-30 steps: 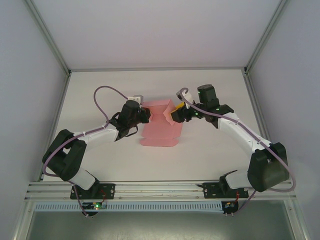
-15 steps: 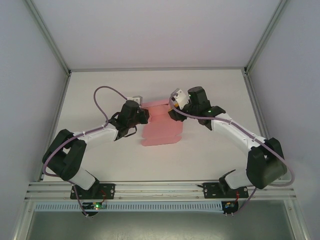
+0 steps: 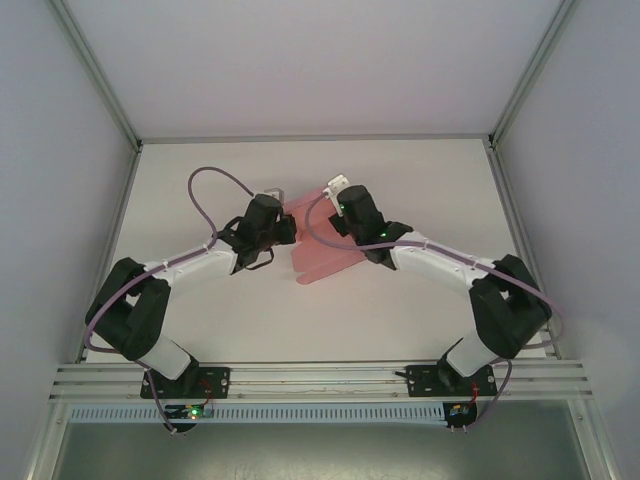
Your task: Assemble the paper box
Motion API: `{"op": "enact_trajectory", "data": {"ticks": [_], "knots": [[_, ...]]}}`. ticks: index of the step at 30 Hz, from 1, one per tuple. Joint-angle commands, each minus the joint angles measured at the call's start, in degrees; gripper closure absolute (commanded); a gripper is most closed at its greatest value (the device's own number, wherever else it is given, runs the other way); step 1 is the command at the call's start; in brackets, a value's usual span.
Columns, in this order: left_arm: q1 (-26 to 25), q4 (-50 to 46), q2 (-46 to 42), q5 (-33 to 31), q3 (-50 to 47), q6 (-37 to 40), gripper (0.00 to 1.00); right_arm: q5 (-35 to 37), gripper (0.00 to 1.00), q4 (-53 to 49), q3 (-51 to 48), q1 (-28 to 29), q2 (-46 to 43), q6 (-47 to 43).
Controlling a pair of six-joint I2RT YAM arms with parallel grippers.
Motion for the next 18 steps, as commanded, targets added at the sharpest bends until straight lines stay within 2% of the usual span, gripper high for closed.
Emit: {"op": "enact_trajectory", "data": {"ticks": [1, 6, 18], "knots": [[-1.57, -3.76, -0.75, 1.73, 4.56, -2.00, 1.00, 14.58, 0.99, 1.78, 1.64, -0.25, 3.73, -0.27], [-1.51, -12.47, -0.42, -1.47, 7.94, -6.08, 1.00, 25.21, 1.00, 2.80, 3.26, 0.33, 7.42, -2.46], [-1.14, -24.86, 1.35, -9.12, 10.70, -10.22, 1.00, 33.58, 1.00, 6.70, 0.47, -2.22, 9.22, -6.31]]}}
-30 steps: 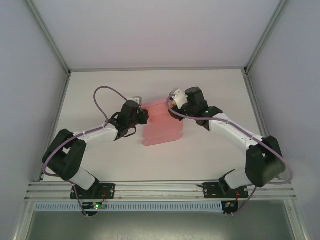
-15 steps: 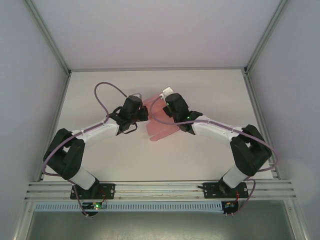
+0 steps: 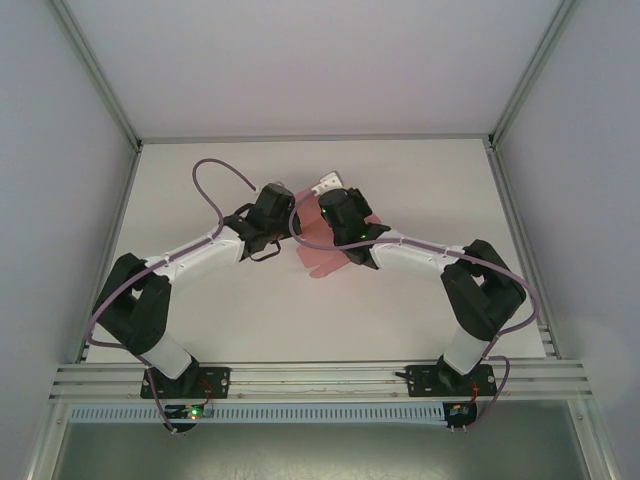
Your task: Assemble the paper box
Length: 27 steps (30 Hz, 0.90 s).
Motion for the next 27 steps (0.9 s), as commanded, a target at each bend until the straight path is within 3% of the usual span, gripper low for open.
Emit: {"op": "enact_trajectory", "data": {"ticks": [1, 9, 17, 19, 23, 27], "knots": [[0.67, -12.16, -0.62, -5.44, 0.99, -2.79, 1.00, 17.29, 1.00, -0.76, -2.24, -4.88, 1.54, -3.24], [1.59, -20.86, 2.10, -8.50, 1.58, -6.05, 1.00, 23.05, 1.00, 0.38, -3.18, -5.92, 1.05, -3.15], [1.63, -10.68, 0.68, 2.61, -0.62, -3.35, 1.00, 14.73, 1.00, 0.94, -4.22, -6.17, 0.01, 1.11], [1.61, -7.40, -0.12, 5.63, -0.90, -2.20, 1.00, 9.89, 1.00, 2.11, -5.01, -6.19, -0.52, 0.95], [1.59, -1.78, -0.81, 9.94, -1.49, -0.29, 1.00, -10.27, 0.93, 4.10, -7.84, -6.30, -3.41, 2.54], [1.63, 0.52, -2.07, 10.01, -1.58, 0.28, 1.00, -23.33, 0.74, 5.81, -9.67, -6.39, -5.85, 3.95]]}}
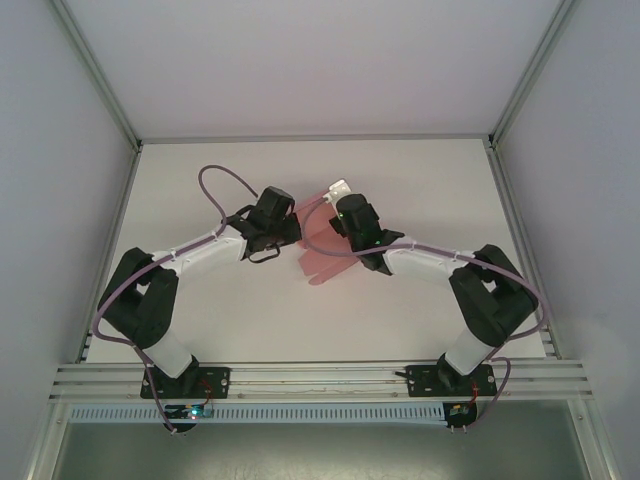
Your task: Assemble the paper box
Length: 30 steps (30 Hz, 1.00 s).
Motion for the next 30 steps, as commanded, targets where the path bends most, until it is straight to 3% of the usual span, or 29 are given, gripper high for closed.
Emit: {"op": "enact_trajectory", "data": {"ticks": [1, 5, 10, 16, 17, 25, 30], "knots": [[0.61, 1.32, -4.32, 2.57, -0.38, 2.03, 1.00, -8.91, 0.71, 0.76, -1.69, -2.57, -2.07, 2.45], [0.57, 1.12, -5.20, 0.73, -0.79, 2.77, 1.00, -12.14, 0.61, -0.80, -1.87, -2.50, -4.49, 2.19], [0.64, 0.86, -5.66, -0.93, -1.36, 4.13, 1.00, -14.41, 0.37, -2.49, -3.12, -2.62, -10.58, 2.31], [0.59, 2.13, -5.75, -0.34, -1.46, 7.25, 1.00, -23.66, 0.13, -3.57, -5.89, -3.78, -20.92, 3.06], [0.67, 2.13, -5.76, -0.08, -1.35, 8.66, 1.00, -24.78, 0.03, -3.62, -6.48, -4.08, -22.81, 3.93], [0.62, -8.59, -2.94, -1.87, 6.68, 26.49, 1.00, -26.19, 0.02, -4.47, -11.76, -10.65, -36.50, 17.41], [0.64, -26.20, 1.25, 2.83, 16.57, 47.53, 1.00, -26.23, 0.02, -11.48, -13.67, -16.96, -42.46, 25.39]]}}
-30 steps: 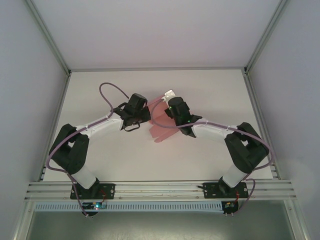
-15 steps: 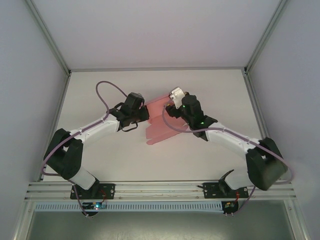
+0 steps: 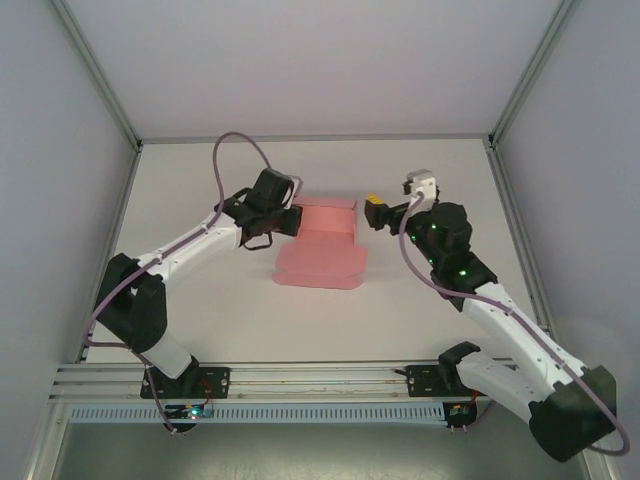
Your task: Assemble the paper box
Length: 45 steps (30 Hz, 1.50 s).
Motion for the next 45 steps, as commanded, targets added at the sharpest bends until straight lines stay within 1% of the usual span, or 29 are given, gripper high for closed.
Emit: {"op": "enact_trajectory", "data": {"ticks": [1, 3, 5, 7, 9, 11, 12, 14, 17, 20, 24, 26, 30, 31, 32, 33, 34, 36, 38, 40, 44, 45], "knots": [[0.25, -16.52, 2.87, 1.44, 6.31, 19.47, 1.00, -2.21, 0.02, -6.32, -1.48, -3.76, -3.00, 7.46], [0.17, -21.03, 3.67, 1.68, 8.13, 27.68, 1.00, -3.64, 0.02, -9.32, -1.74, -5.64, -4.57, 8.06], [-0.35, -22.91, 3.98, -2.36, 9.20, 32.82, 1.00, -4.25, 0.02, -11.32, -2.20, -6.63, -6.23, 8.16], [-0.61, -25.65, 4.38, -2.42, 10.02, 39.57, 1.00, -4.52, 0.02, -12.94, -2.75, -7.42, -7.66, 8.14], [-1.20, -26.22, 4.92, -4.73, 10.73, 43.76, 1.00, -4.69, 0.02, -14.38, -3.24, -8.05, -9.15, 8.07], [-1.40, -28.03, 6.58, -4.25, 12.35, 46.87, 1.00, -4.50, 0.02, -15.54, -3.73, -8.48, -10.38, 8.08], [-1.60, -29.37, 7.87, -3.80, 13.55, 48.16, 1.00, -4.39, 0.02, -15.81, -4.07, -8.63, -11.00, 8.00], [-2.61, -31.92, 11.35, -5.39, 16.78, 49.43, 1.00, -3.89, 0.02, -16.44, -4.64, -8.84, -11.87, 7.93], [-4.74, -36.35, 18.05, -10.61, 22.21, 51.55, 1.00, -3.67, 0.02, -18.01, -4.84, -9.20, -12.48, 7.81], [-6.38, -37.86, 23.85, -15.92, 26.37, 53.28, 1.00, -3.41, 0.02, -19.28, -4.97, -9.43, -12.59, 7.16], [-8.06, -39.95, 29.85, -20.15, 32.41, 53.62, 1.00, -2.56, 0.02, -19.83, -5.44, -9.82, -12.93, 6.81], [-9.01, -40.16, 32.18, -22.10, 34.02, 54.32, 0.95, -2.64, 0.02, -19.85, -5.72, -10.00, -13.08, 6.81], [-10.03, -40.44, 34.53, -23.25, 35.71, 54.43, 0.77, -2.62, 0.02, -19.88, -6.21, -10.36, -13.30, 6.58], [-10.14, -40.43, 34.56, -22.95, 35.95, 54.36, 0.74, -2.60, 0.02, -19.97, -6.38, -10.44, -13.39, 6.49], [-10.20, -40.44, 34.43, -22.67, 36.13, 54.21, 0.67, -2.57, 0.02, -19.97, -6.49, -10.63, -13.42, 6.40], [-10.32, -40.42, 34.17, -22.25, 36.12, 54.13, 0.63, -2.58, 0.02, -19.97, -6.59, -10.76, -13.71, 6.40], [-10.47, -40.34, 33.76, -21.78, 36.13, 54.06, 0.62, -2.62, 0.02, -19.96, -6.67, -10.83, -13.40, 6.31], [-10.73, -40.27, 32.88, -21.01, 36.00, 54.34, 0.54, -2.61, 0.02, -19.85, -6.76, -11.04, -13.24, 6.30], [-10.91, -39.49, 31.84, -20.11, 35.60, 54.47, 0.50, -2.95, 0.02, -19.64, -6.80, -11.14, -13.01, 6.30], [-11.20, -38.63, 30.78, -19.28, 35.55, 54.00, 0.48, -3.18, 0.02, -19.48, -6.78, -11.23, -12.57, 6.31], [-11.44, -36.86, 27.83, -16.17, 35.34, 52.36, 0.39, -3.70, 0.02, -19.42, -6.76, -11.48, -11.88, 6.05], [-11.54, -35.96, 26.79, -15.13, 35.13, 51.90, 0.29, -3.79, 0.02, -19.31, -6.76, -11.49, -11.66, 5.97]]}}
